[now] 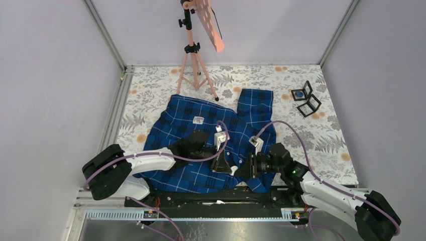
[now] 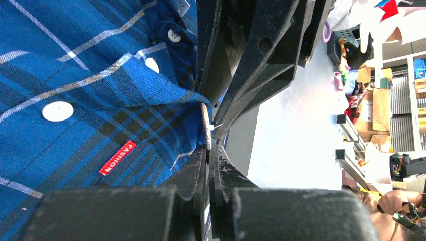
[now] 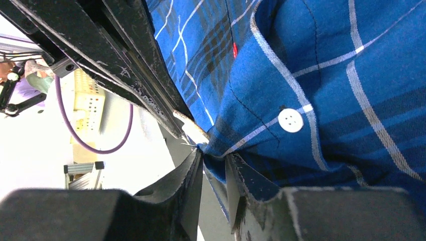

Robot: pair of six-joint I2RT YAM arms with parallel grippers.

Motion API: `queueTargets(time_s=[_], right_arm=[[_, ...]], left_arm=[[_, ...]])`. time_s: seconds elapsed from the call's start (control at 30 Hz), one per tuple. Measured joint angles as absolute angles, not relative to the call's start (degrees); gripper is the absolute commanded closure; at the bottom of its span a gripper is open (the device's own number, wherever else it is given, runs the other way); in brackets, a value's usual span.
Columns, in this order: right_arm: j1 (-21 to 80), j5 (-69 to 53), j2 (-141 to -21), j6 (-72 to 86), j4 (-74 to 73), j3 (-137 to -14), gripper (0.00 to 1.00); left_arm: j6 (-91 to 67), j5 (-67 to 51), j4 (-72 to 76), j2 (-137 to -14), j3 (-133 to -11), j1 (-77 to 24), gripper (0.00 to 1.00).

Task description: Pin the brooch onto the clothing

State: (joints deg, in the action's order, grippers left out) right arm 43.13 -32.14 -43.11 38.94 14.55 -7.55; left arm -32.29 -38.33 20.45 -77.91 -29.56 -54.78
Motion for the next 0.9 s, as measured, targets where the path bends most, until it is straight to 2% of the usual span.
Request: queueTargets(time_s=[0.23, 0.63, 0.9], right_arm=[[42.68, -32.49, -41.89, 39.29, 15.27, -7.55, 0.65], [42.41, -32.77, -40.97, 39.35, 15.33, -7.53, 0.69], [42.26, -35.51, -45.87, 40.10, 17.58, -7.53, 0.69]], left_arm=[[-31.31, -39.83, 20.51, -78.02, -30.02, -54.78, 1.00], [-31.48, -41.71, 21.47, -78.17, -30.02, -54.52, 1.00], [-31.48, -43.31, 20.99, -79.85, -30.28, -54.46, 1.00]])
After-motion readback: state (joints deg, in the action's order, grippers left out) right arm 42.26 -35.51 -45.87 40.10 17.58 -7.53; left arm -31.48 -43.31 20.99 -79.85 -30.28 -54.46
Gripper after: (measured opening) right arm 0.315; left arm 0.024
